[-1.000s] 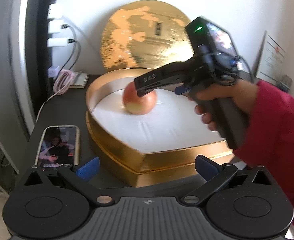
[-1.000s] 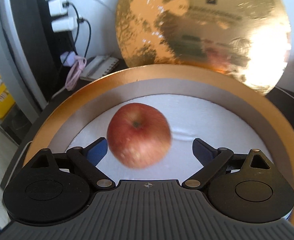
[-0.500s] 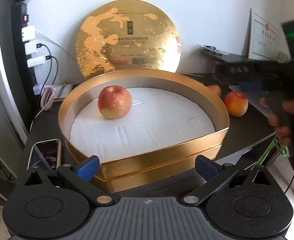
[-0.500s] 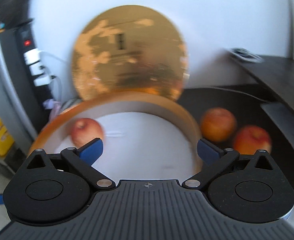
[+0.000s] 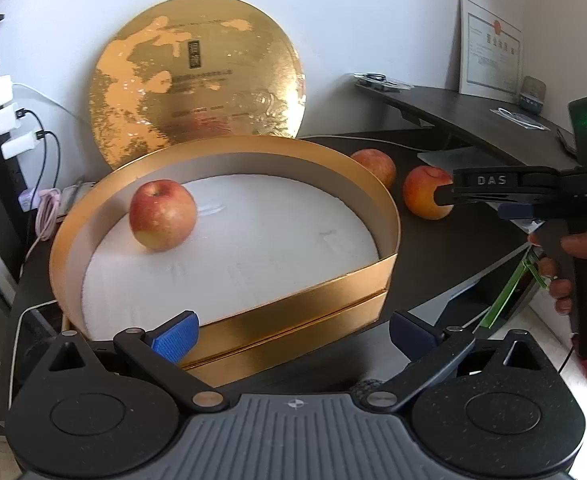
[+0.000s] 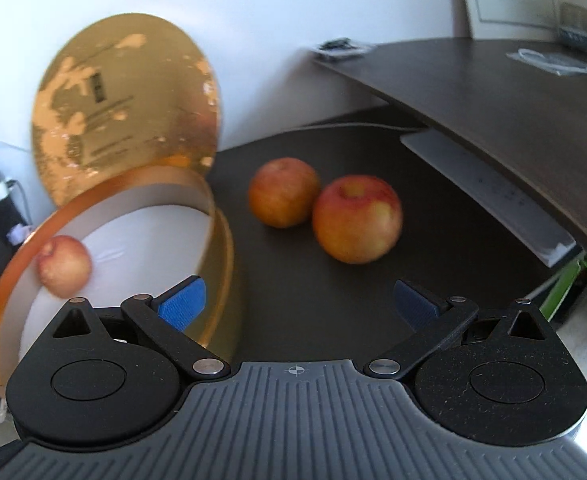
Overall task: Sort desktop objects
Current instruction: 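Move the right gripper back to the remaining apples on the desk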
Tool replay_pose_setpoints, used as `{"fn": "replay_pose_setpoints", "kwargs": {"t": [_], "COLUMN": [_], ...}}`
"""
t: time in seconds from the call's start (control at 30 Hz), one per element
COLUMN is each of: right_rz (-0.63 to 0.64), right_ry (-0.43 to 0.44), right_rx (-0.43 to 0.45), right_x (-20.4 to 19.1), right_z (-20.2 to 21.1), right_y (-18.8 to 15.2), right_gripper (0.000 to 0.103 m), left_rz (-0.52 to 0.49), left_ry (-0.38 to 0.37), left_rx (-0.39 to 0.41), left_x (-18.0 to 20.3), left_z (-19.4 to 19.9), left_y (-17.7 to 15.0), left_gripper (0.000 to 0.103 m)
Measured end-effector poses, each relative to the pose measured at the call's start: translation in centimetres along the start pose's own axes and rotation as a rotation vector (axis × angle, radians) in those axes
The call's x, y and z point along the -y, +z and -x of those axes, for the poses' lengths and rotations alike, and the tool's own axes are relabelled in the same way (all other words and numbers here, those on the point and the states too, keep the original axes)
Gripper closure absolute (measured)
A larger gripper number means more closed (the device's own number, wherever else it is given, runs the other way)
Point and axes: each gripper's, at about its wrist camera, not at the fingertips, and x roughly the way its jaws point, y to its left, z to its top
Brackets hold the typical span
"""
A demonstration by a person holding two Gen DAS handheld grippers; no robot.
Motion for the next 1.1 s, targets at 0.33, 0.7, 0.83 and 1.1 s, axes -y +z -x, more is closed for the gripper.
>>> {"fn": "replay_pose_setpoints", "kwargs": {"t": [0.33,0.7,0.83,1.1], "right_rz": [-0.048,0.036,0.054,0.097], "right_ry": [-0.055,-0.140,-0.144,-0.163], "right_rx": [0.018,0.037,0.046,0.058], "right_x": [1.8,2.7,2.9,2.5], "right_z": [-3.9,-10.8,-12.4,-13.4], "right_y": [0.3,3.2,3.3,2.9], "right_gripper": [0.001,0.001,0.001,0.008], "left_rz": [-0.024,-0.017,-0.015,-0.019], "left_ry": [-0.027,-0.032,-0.031,-0.031], "left_rx": [-0.012,-0.029,-0.038,-0.042], "left_x": [0.4,-0.1,-0.3,-0.3], "left_z": [-1.4,-2.5,-2.9,-3.0], "left_y": [0.5,0.8,0.8,0.8], "left_gripper": [0.001,0.001,0.001,0.001]}}
